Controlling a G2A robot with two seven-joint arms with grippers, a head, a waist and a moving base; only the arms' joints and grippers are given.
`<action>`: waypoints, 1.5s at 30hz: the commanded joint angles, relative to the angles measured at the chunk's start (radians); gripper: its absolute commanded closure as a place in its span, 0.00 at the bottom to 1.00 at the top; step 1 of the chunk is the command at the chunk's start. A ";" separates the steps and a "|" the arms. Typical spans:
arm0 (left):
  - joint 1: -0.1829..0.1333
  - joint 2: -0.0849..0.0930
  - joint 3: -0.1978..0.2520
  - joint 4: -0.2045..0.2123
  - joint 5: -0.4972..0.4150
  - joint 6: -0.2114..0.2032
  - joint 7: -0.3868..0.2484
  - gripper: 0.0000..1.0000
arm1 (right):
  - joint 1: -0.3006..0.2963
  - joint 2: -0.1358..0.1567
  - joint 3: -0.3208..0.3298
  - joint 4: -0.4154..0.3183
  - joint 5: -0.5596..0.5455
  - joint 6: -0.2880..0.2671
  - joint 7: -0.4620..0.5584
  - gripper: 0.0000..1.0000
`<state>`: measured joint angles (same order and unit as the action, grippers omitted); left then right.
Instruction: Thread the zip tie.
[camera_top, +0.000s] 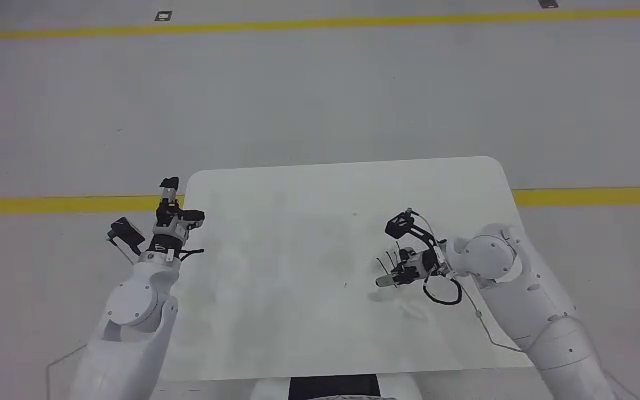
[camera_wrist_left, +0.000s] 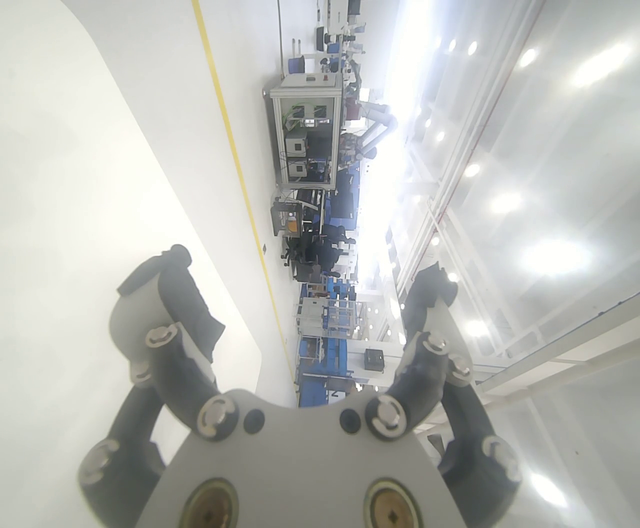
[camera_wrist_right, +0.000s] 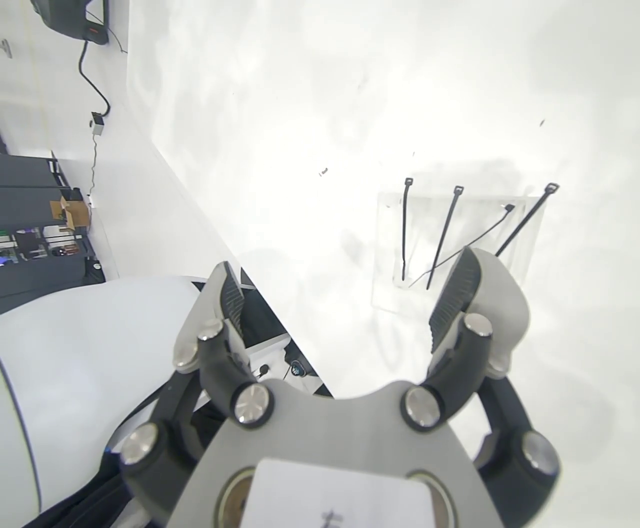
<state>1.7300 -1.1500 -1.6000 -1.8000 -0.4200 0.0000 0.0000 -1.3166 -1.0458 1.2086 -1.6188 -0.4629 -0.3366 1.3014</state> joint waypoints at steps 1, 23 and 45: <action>0.000 0.000 0.000 0.000 0.000 0.000 0.000 0.00 | 0.009 -0.001 -0.014 0.036 0.005 -0.003 -0.022 0.00; 0.000 0.000 0.000 0.000 0.000 0.000 0.000 0.00 | 0.040 0.005 -0.052 0.101 0.022 0.001 -0.069 0.00; 0.000 0.000 0.000 0.000 0.000 0.000 0.000 0.00 | 0.067 0.038 -0.088 0.170 0.001 -0.003 -0.175 0.61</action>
<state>1.7300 -1.1500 -1.6000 -1.8000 -0.4200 0.0000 0.0000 -1.2499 -1.0092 1.1205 -1.4514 -0.4602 -0.3400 1.1297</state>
